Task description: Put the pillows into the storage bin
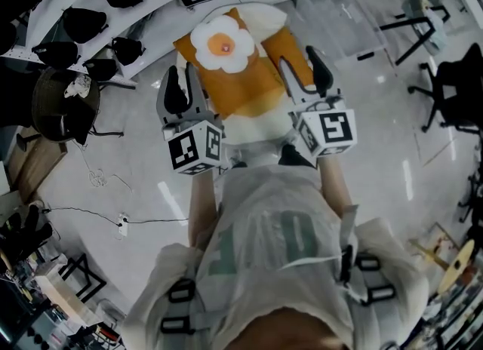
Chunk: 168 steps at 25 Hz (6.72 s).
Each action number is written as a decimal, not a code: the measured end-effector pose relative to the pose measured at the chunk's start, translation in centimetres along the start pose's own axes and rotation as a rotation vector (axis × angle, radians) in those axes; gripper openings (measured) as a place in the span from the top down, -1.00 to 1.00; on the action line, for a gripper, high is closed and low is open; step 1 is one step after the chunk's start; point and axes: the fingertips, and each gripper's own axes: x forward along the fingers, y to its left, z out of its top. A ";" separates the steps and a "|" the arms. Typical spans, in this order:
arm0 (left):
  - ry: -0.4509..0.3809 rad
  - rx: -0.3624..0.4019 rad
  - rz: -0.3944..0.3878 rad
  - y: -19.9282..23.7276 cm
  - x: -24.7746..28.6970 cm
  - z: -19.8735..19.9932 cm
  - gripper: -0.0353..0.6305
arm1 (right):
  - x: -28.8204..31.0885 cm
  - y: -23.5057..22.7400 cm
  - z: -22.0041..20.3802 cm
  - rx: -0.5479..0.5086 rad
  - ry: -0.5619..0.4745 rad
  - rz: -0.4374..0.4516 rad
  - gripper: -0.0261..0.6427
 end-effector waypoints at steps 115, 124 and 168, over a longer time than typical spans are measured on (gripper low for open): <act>0.276 -0.235 0.310 -21.0 22.2 -42.0 0.74 | 17.8 -35.3 -35.2 0.179 0.375 0.254 0.87; 0.266 -0.224 0.041 -38.0 40.5 -45.0 0.74 | 19.6 -58.8 -34.4 0.092 0.288 0.021 0.87; 0.778 -0.455 0.341 -23.2 23.3 -66.0 -0.06 | 15.7 -39.5 -56.7 0.428 0.689 0.324 -0.11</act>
